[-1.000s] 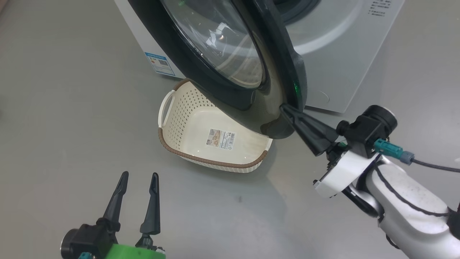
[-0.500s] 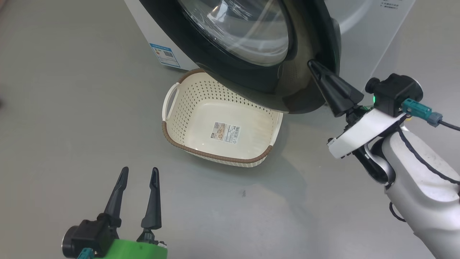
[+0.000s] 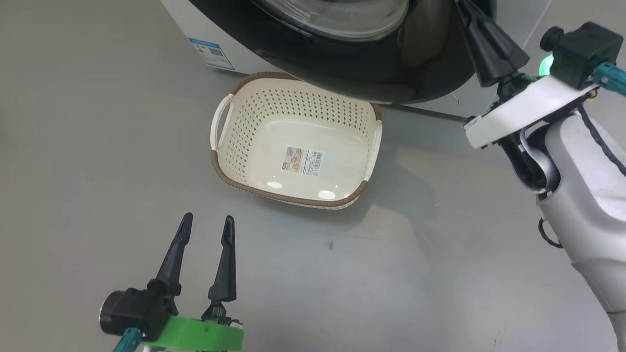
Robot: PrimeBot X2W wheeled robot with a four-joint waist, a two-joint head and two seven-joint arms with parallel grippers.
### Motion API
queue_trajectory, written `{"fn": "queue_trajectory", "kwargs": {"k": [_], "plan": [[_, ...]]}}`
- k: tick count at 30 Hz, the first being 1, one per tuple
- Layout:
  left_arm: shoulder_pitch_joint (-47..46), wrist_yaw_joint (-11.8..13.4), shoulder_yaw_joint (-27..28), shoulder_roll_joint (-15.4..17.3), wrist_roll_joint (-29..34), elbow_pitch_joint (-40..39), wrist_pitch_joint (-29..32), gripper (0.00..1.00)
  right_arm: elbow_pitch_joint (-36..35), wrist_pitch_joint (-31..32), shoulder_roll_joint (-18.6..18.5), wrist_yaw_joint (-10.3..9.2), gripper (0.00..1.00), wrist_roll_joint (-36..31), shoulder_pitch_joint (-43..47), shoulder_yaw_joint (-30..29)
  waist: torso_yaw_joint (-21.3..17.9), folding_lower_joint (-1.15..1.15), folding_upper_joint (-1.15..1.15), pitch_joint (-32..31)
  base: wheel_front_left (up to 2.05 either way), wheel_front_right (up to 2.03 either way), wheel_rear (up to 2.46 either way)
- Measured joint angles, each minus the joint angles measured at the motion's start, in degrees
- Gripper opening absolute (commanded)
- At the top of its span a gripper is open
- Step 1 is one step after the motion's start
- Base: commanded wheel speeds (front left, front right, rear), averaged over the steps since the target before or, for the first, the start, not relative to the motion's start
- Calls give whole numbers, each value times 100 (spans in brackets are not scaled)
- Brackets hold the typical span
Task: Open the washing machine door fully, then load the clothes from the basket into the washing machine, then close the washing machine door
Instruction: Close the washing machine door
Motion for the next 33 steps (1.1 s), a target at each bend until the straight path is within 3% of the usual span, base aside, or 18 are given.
{"fn": "queue_trajectory", "kwargs": {"k": [19, 33], "plan": [[-617, 194, -708, -14, -560, -461, 0, 100, 16, 335, -224, 3, 0, 0, -1600, -380, 91, 0, 0, 1160, 0, 0, 0], [-1081, 287, -771, -40, -659, -491, 0, 100, 337, 207, -233, 156, 0, -19, -1725, -290, 93, 1, 0, 1482, 0, 0, 0]]}}
